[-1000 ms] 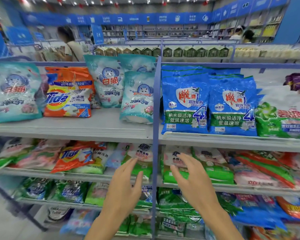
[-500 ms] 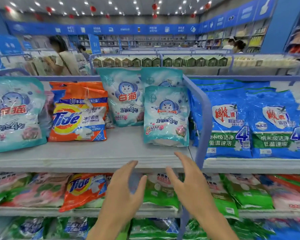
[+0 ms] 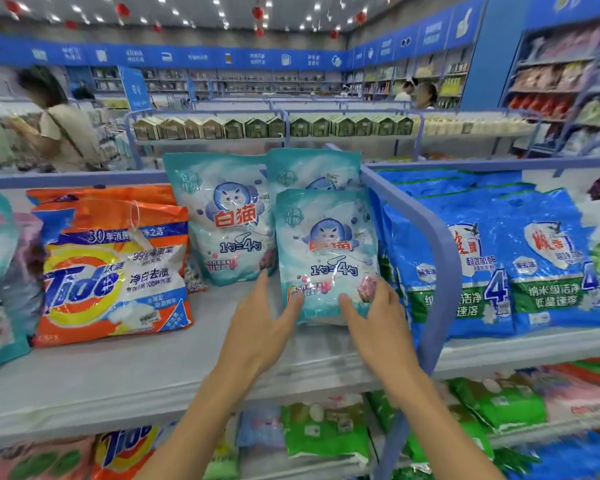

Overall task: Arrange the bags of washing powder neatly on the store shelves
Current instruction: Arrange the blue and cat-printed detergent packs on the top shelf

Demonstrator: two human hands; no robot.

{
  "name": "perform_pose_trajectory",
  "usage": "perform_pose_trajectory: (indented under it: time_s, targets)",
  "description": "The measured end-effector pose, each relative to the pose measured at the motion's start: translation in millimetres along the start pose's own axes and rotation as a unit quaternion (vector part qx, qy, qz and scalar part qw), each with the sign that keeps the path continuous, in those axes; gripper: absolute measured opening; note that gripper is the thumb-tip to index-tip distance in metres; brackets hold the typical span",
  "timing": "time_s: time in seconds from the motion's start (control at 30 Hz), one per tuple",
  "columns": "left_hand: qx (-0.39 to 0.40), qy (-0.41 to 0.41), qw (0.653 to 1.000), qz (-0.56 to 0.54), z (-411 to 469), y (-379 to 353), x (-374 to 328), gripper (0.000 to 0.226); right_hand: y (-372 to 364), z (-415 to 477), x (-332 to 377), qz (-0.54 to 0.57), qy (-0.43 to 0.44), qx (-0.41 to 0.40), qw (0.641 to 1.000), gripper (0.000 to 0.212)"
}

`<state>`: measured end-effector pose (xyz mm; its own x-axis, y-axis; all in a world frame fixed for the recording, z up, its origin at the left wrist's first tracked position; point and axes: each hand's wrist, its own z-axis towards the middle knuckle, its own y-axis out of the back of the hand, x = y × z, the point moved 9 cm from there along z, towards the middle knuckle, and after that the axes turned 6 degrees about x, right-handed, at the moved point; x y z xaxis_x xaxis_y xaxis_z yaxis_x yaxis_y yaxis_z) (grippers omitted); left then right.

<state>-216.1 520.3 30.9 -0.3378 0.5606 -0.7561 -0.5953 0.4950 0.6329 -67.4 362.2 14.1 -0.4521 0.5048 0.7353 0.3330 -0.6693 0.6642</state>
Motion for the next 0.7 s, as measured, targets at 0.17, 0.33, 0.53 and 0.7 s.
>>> perform_pose_trajectory:
  time_s: [0.17, 0.33, 0.53, 0.7]
  targets:
    - [0.056, 0.105, 0.958, -0.261, 63, -35, 20, 0.071, -9, 28, -17, 0.065, -0.079, 0.033, 0.994, 0.096]
    - [0.153, 0.172, 0.848, -0.478, 84, -71, 12, 0.049, -4, 40, -20, 0.249, -0.088, -0.022, 0.964, 0.082]
    - [0.112, 0.129, 0.866, -0.470, 84, -52, 22, 0.051, -12, 40, -25, 0.337, -0.071, 0.026, 0.938, 0.069]
    - [0.004, 0.076, 0.846, -0.527, 84, -13, 25, 0.066, -23, 40, -2, 0.394, -0.025, 0.070, 0.916, 0.057]
